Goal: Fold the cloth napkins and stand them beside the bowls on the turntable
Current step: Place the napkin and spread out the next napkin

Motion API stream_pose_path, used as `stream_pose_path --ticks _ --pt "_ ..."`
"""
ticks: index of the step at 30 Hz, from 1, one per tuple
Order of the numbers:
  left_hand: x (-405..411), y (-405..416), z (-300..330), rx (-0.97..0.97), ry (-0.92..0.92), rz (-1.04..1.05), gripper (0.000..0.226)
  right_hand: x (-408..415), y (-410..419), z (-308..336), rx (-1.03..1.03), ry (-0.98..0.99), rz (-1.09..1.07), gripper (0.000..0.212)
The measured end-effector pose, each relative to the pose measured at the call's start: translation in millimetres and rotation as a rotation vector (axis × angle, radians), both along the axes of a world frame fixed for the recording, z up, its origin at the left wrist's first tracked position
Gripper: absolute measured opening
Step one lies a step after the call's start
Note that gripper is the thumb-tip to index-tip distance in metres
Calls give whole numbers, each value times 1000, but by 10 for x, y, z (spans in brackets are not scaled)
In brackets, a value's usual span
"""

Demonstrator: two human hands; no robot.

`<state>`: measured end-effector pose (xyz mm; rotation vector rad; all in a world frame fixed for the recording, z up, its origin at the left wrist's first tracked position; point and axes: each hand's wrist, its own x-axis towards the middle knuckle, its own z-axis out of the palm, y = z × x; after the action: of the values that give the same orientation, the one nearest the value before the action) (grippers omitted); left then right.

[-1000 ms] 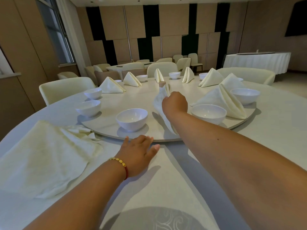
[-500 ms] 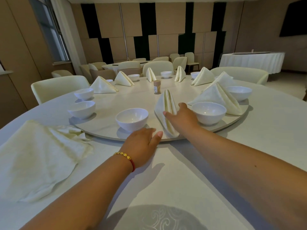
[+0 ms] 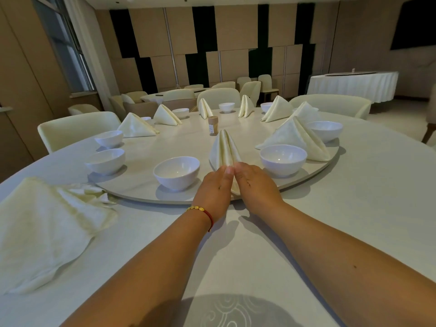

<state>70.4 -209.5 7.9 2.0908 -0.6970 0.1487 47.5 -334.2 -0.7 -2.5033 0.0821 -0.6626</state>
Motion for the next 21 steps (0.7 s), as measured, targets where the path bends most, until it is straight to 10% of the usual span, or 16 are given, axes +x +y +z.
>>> stream_pose_path --ticks 15,21 --pt "-71 117 -101 117 -126 29 56 -115 -63 54 -16 -20 -144 110" --pt "-214 631 -55 644 -305 368 65 -258 -9 169 -105 -170 -131 91"
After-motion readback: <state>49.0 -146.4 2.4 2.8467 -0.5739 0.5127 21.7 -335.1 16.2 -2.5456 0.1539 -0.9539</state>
